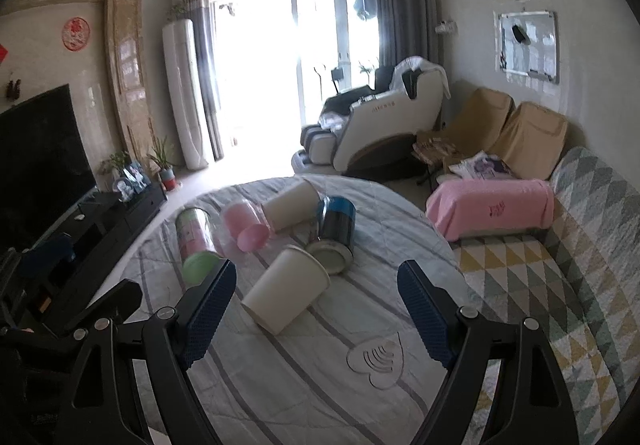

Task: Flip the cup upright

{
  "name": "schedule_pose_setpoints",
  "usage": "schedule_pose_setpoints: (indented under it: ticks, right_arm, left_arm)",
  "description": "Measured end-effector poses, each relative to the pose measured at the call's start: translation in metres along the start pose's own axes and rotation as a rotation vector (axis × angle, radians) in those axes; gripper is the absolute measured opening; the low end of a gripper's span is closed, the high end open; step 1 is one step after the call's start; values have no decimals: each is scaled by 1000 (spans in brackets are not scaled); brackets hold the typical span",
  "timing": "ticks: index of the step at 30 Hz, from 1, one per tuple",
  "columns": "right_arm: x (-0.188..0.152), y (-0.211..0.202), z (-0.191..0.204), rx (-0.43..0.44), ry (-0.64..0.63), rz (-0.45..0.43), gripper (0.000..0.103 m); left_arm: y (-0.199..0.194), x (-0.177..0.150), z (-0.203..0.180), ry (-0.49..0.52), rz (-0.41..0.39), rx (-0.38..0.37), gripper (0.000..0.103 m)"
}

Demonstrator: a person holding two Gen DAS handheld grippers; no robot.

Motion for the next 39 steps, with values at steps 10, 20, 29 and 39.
schedule_pose_setpoints:
  ticks: [10, 20, 29, 39]
  right_arm:
    - [9, -5, 7, 24, -25, -109, 84]
    - [8, -2, 10, 61, -25, -115, 84]
    - [7, 4, 11, 65, -29, -103, 84]
    - [2, 24, 3, 54, -15, -51, 84]
  left_arm:
    - [2, -2, 10, -39, -5, 2, 103]
    - [11, -7, 12, -37, 16, 3, 103]
    - [19, -10, 14, -38, 34, 7, 103]
    - [41, -23, 22, -54, 94, 12, 103]
Point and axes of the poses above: each gripper's, at about its wrist camera, not at the fingertips, and y roughly the way its jaws point, z to its left, x to its top, the point moved 9 cm from there along y, roughly the way its jaws point, and after that the axes turned 8 degrees about y, right-handed, at the moved point
